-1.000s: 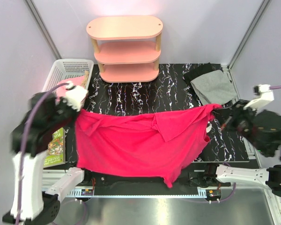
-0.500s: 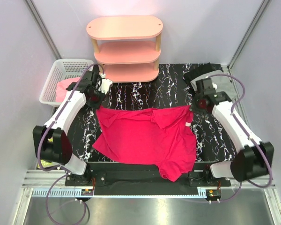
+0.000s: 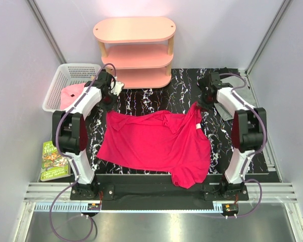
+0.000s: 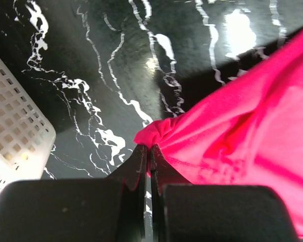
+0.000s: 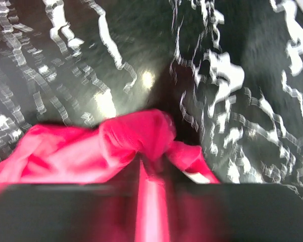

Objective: Fold and stack the t-shirts
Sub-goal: Flatten the tshirt out

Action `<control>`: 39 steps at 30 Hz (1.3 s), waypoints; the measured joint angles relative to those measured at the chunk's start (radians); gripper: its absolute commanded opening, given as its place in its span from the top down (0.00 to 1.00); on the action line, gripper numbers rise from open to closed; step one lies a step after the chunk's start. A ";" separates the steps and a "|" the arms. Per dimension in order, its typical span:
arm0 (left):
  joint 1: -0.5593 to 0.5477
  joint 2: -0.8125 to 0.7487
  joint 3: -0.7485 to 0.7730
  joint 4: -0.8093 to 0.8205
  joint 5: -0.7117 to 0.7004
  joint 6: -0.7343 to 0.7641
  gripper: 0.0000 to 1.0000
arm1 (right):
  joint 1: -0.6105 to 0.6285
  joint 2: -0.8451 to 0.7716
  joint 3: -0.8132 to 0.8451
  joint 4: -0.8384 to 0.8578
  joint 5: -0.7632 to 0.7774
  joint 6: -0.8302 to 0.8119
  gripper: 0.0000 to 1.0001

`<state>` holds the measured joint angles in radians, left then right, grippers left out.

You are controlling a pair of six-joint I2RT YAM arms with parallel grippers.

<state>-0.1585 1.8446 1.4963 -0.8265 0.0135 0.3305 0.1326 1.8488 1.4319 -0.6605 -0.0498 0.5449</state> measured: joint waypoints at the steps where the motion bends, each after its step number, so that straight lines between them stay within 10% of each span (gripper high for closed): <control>1: 0.005 0.012 0.005 0.001 -0.005 -0.002 1.00 | 0.000 0.036 0.017 0.004 0.000 0.002 0.30; 5: 0.028 0.047 0.024 0.011 -0.025 -0.010 0.46 | -0.008 0.146 0.092 -0.018 0.016 -0.017 0.02; 10: 0.048 0.048 0.036 0.017 -0.082 -0.009 0.01 | -0.011 0.144 0.183 -0.071 0.115 -0.042 0.11; 23: -0.161 -0.328 -0.132 0.016 -0.068 0.007 0.08 | 0.331 -0.035 0.154 -0.063 0.097 -0.090 0.27; 34: -0.204 -0.082 -0.235 0.013 -0.036 0.012 0.20 | 0.323 0.010 0.004 -0.057 0.063 -0.096 0.33; 39: -0.168 -0.078 -0.235 0.034 -0.036 0.013 0.46 | 0.323 0.019 -0.006 -0.039 0.063 -0.097 0.39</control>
<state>-0.3267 1.7668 1.2613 -0.7925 -0.0227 0.3435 0.4561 1.8679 1.4261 -0.6994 0.0128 0.4484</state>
